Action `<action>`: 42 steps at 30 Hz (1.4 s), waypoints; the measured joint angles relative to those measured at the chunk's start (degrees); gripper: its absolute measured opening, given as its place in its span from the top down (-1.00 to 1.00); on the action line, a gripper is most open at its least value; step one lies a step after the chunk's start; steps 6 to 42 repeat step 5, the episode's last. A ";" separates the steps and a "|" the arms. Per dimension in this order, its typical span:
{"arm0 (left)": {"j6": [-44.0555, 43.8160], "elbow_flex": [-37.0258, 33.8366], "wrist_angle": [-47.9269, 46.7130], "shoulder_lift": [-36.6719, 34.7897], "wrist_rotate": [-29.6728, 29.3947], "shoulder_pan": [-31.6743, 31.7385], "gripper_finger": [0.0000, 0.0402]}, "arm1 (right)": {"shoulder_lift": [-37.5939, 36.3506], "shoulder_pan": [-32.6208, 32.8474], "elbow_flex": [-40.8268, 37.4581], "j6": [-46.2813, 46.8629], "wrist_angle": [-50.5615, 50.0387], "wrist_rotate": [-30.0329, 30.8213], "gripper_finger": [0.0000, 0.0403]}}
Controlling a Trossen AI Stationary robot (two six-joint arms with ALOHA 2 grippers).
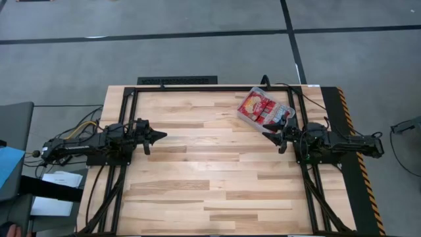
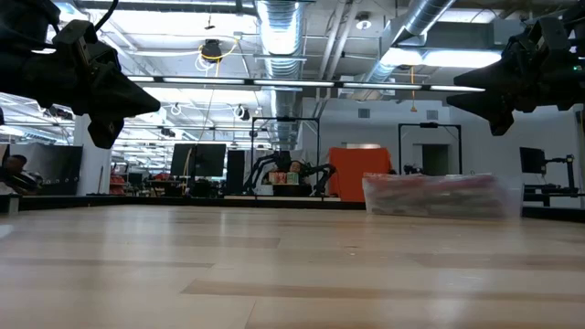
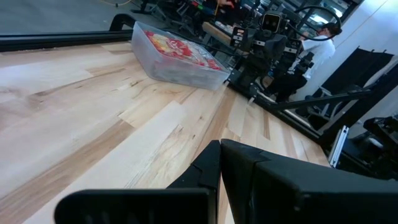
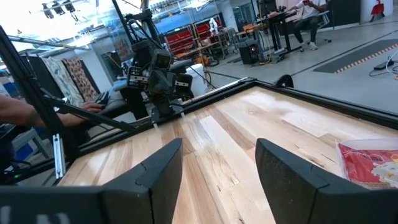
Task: Sort popcorn bags into baskets
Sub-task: Return to Home Position
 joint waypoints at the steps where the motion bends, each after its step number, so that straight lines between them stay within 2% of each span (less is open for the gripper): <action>1: 0.02 0.00 0.00 0.00 0.01 0.00 1.00 | 0.00 0.00 0.00 0.00 -0.01 0.01 -0.13; 42: 0.00 0.00 0.00 0.00 0.02 0.00 1.00 | 0.00 0.00 0.00 0.00 -0.01 0.01 -0.13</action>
